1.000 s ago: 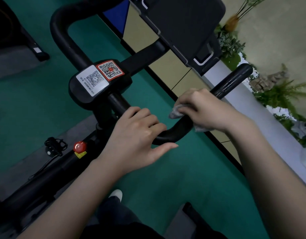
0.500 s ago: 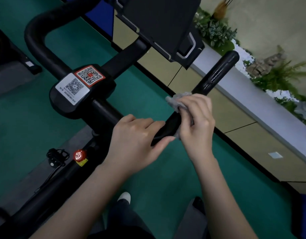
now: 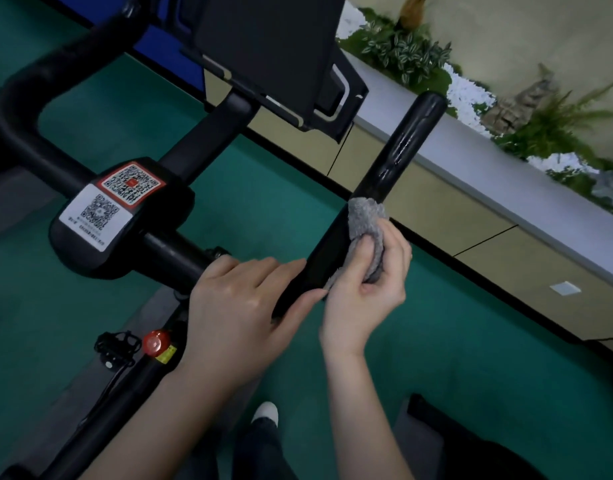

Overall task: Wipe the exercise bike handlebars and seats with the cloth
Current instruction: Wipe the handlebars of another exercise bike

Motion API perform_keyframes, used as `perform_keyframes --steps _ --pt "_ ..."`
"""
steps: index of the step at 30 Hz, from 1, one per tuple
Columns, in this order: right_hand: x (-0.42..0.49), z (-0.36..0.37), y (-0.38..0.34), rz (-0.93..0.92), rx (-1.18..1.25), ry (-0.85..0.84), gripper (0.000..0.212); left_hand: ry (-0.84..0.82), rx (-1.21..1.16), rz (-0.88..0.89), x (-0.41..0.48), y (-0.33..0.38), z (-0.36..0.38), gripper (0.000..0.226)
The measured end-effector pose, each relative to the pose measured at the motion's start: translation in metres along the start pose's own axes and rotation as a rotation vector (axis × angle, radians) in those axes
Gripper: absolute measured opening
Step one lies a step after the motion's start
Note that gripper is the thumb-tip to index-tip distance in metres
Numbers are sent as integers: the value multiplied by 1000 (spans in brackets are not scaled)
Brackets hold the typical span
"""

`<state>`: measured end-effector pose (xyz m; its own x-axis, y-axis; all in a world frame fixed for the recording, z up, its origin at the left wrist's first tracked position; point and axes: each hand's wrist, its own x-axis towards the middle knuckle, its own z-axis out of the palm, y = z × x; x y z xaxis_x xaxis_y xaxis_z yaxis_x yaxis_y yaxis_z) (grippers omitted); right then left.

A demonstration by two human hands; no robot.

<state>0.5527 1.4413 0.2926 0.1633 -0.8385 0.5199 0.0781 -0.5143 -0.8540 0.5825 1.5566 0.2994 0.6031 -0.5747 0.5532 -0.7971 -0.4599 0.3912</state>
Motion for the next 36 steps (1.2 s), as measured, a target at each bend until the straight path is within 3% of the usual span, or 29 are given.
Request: perform_keyframes --steps 3,7,9,26,32,36 --pt "-18 -6 -1 158 25 31 20 -7 8 5 0 0 -1 36" --pt "-21 -1 -9 653 284 167 22 -18 1 1 0 1 -1 36" --pt "-13 4 -10 776 357 194 22 -20 5 -1 0 1 -1 36" --pt "-30 -30 -28 1204 733 -167 26 -150 5 -35 2 6 -11 33" --pt "-13 -22 -18 1243 740 -179 29 -196 40 -57 3 7 -14 36" --pt "-19 -33 -19 1275 741 -294 29 -212 44 -67 4 9 -14 36"
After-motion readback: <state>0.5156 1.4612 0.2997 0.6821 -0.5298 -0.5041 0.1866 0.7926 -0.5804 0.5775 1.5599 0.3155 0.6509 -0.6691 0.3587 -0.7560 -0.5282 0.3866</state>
